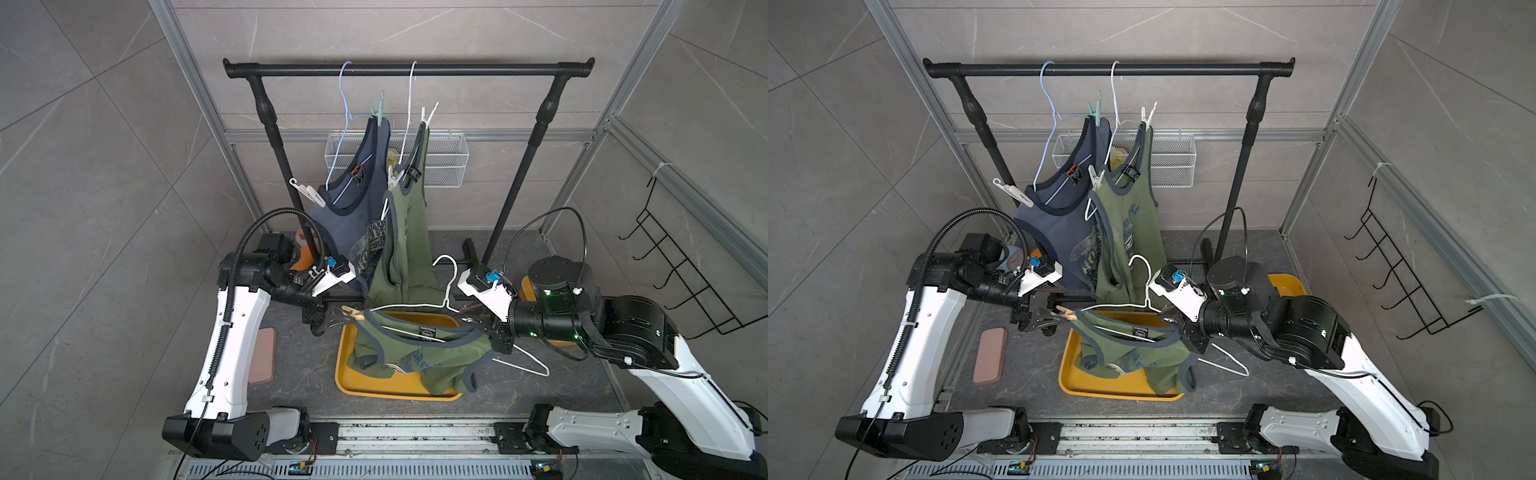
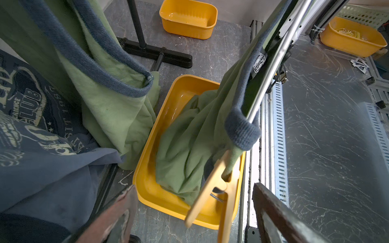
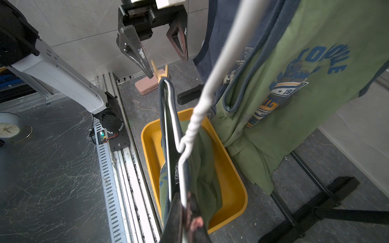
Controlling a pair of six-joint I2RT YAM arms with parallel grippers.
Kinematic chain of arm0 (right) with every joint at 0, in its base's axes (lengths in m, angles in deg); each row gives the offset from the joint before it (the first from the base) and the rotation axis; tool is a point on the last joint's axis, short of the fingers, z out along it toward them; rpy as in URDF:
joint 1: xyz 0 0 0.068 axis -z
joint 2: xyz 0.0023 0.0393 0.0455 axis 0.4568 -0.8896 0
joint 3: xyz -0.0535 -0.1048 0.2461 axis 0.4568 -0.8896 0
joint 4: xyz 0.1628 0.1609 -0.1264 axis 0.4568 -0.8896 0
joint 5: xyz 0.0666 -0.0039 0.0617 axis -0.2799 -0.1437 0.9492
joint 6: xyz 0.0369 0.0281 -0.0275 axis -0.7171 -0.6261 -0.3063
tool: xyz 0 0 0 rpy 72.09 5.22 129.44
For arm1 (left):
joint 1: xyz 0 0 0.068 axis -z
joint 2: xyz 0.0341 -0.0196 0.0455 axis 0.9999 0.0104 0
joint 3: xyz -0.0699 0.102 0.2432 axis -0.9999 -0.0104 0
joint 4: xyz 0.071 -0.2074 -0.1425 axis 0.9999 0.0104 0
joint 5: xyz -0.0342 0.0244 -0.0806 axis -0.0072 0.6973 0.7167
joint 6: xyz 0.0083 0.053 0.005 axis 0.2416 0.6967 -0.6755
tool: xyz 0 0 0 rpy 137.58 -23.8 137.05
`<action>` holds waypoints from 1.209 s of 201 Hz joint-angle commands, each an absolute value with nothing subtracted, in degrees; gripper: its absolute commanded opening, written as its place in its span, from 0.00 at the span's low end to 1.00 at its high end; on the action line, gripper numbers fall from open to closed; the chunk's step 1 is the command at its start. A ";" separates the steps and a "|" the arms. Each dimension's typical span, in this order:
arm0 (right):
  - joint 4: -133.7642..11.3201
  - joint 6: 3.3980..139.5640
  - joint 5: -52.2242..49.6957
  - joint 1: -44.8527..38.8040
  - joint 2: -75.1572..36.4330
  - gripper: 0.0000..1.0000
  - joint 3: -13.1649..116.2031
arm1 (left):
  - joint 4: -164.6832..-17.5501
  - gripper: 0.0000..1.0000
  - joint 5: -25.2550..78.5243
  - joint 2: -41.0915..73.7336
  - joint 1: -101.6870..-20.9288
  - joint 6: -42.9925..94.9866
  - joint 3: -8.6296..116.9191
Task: Remove the clothespins securing tank tops to the hanger
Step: Adjust the hanger, then remove the clothespin from the hanger.
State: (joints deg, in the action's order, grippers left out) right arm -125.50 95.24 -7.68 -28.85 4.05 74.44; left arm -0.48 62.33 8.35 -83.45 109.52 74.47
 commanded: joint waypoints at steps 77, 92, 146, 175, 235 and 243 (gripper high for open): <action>-125.57 97.07 -7.84 -29.12 3.86 0.00 77.10 | 8.95 0.76 60.72 5.90 -83.76 114.02 73.79; -125.55 97.05 -7.91 -29.08 3.76 0.00 77.05 | 9.21 0.73 60.87 5.60 -83.71 114.18 73.63; -125.63 97.13 -7.99 -29.08 3.68 0.00 77.25 | 9.48 0.66 60.68 5.17 -83.71 114.70 72.39; -125.81 97.13 -7.99 -29.07 3.59 0.00 77.68 | 9.49 0.67 60.99 5.01 -83.71 114.90 71.95; -126.05 97.17 -7.99 -29.14 3.24 0.00 78.03 | 10.10 0.58 61.17 5.03 -83.69 115.55 71.75; -126.14 97.13 -8.12 -29.09 3.15 0.00 78.05 | 10.19 0.55 61.16 4.94 -83.78 115.56 71.84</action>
